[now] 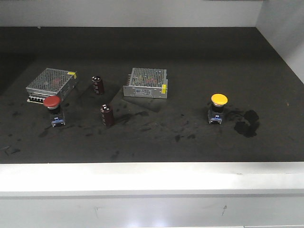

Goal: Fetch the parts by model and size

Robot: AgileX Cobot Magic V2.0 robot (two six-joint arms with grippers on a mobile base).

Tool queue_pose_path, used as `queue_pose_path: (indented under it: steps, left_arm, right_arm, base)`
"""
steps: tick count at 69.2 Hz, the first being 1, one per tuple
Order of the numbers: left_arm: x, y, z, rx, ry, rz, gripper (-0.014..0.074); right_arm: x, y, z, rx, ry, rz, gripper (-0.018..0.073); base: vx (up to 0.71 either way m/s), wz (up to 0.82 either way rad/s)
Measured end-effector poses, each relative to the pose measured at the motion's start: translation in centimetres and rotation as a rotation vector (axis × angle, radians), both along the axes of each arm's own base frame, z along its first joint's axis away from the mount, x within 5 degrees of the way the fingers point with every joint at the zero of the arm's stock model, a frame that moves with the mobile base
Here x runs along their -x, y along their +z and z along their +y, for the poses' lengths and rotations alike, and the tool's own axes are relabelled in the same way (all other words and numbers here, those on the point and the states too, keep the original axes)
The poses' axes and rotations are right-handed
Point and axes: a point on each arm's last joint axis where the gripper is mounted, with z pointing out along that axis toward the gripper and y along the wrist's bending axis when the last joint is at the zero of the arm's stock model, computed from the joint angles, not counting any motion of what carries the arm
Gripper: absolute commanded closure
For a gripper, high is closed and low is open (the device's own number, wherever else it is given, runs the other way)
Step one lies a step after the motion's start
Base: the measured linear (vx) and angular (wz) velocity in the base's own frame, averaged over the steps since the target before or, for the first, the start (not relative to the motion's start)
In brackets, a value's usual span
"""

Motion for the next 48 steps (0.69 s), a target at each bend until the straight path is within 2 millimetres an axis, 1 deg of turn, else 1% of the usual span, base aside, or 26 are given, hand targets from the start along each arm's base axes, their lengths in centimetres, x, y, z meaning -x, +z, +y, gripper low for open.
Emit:
queue_pose_path:
  steps: [15, 23, 29, 38, 48]
  left_arm:
    - [0.0, 0.0, -0.1, 0.029, -0.004, 0.002, -0.0025]
    - [0.0, -0.1, -0.3, 0.064, -0.011, 0.008, 0.0001]
    - [-0.3, -0.4, -0.6, 0.093, -0.026, 0.030, 0.0013]
    - [-1.7, -1.3, -1.2, 0.142, -0.071, 0.091, 0.0013]
    - [-4.1, -3.3, -2.0, 0.204, -0.115, 0.194, 0.0013]
  right_arm:
    - [0.0, -0.1, 0.1, -0.071, 0.004, 0.014, -0.0115]
    - [0.0, -0.2, 0.1, -0.083, 0.003, 0.023, -0.0096]
    - [0.0, -0.3, 0.1, -0.083, 0.002, 0.027, -0.0083]
    - [0.0, -0.3, 0.1, -0.084, 0.002, 0.029, -0.0072]
    - [0.0, -0.3, 0.1, -0.084, 0.002, 0.030, -0.0067]
  base:
    - [0.00, 0.00]
    - [0.00, 0.00]
    - [0.00, 0.00]
    - [0.00, 0.00]
    - [0.00, 0.00]
